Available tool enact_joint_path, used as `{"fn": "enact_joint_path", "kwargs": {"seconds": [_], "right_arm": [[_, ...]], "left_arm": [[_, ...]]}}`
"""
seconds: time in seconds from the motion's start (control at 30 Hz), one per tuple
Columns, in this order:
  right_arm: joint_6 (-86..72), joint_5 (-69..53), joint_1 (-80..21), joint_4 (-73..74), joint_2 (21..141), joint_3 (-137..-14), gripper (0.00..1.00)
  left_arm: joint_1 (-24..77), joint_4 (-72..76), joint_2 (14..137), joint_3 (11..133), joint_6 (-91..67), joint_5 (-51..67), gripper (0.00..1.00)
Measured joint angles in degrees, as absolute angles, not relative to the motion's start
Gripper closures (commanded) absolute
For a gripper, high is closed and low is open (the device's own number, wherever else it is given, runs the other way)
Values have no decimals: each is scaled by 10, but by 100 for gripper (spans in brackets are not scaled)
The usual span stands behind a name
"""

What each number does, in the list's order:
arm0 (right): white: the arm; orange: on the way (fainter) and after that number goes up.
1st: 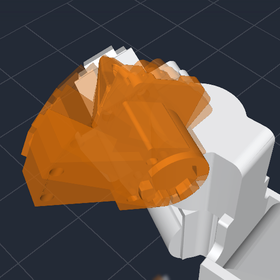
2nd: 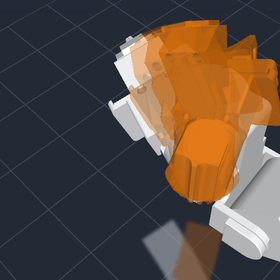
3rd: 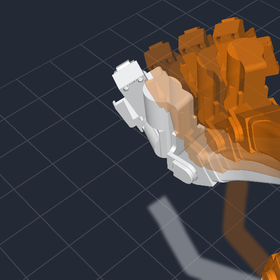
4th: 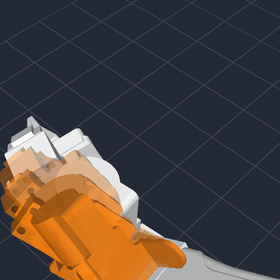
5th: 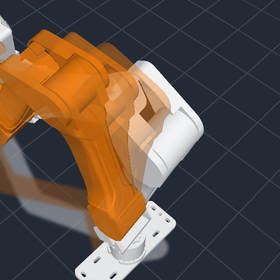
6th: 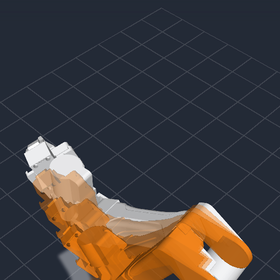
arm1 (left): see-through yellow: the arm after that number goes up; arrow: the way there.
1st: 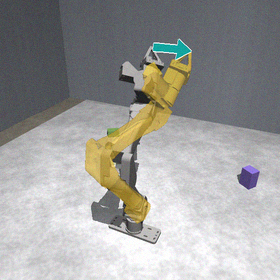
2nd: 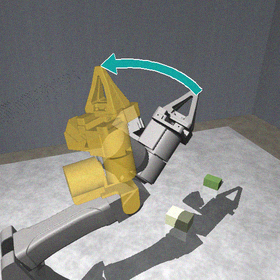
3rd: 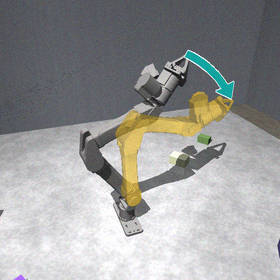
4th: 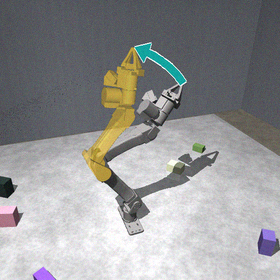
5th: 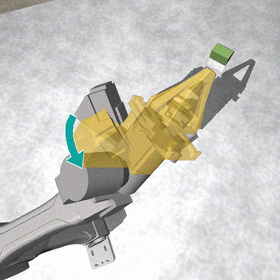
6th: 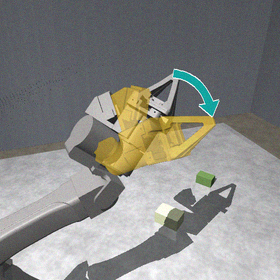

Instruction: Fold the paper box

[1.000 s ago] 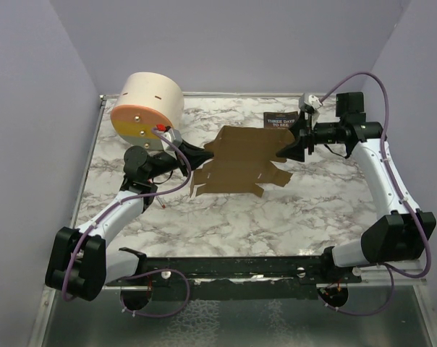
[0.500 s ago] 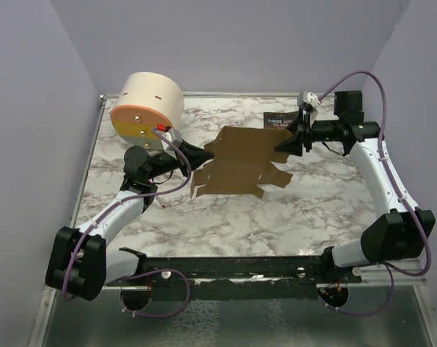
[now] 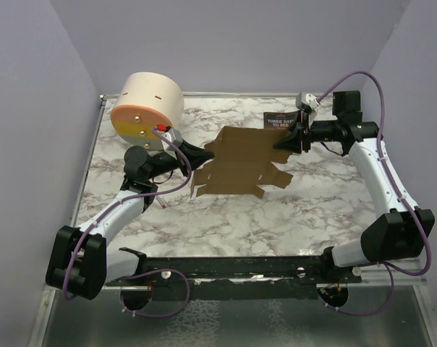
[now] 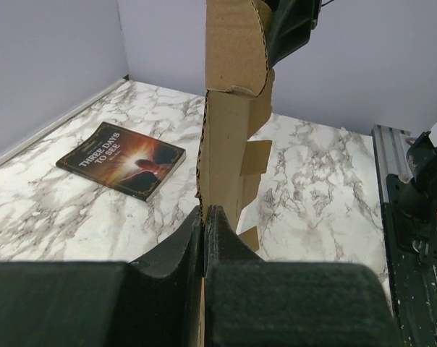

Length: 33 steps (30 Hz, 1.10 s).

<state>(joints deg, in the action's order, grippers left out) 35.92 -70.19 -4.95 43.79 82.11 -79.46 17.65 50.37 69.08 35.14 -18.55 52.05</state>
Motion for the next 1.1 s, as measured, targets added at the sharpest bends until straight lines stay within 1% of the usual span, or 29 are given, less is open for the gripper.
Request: {"fn": "enact_joint_path", "kwargs": {"seconds": [0.2,0.37,0.43,0.67,0.7,0.8,0.83,0.87,1.1], "right_arm": [[364,-704,-50,437,821,-785,87],[363,-705,-51,437,820,-770,98],[363,-709,-52,437,818,-766,99],[362,-713,-52,438,801,-760,99],[362,-714,-52,437,799,-759,97],[360,-715,-52,438,794,-757,86],[358,-717,-52,438,793,-757,83],[358,-717,-52,438,792,-757,82],[358,-724,-52,438,790,-757,81]], "left_arm": [[176,505,691,351,-185,521,100],[176,503,691,351,-185,520,100],[176,500,691,351,-184,520,100],[176,496,691,351,-176,510,100],[176,496,691,351,-175,509,100],[176,496,690,351,-174,508,100],[176,496,690,351,-174,508,100],[176,494,690,351,-174,508,100],[176,483,693,354,-174,510,100]]}}
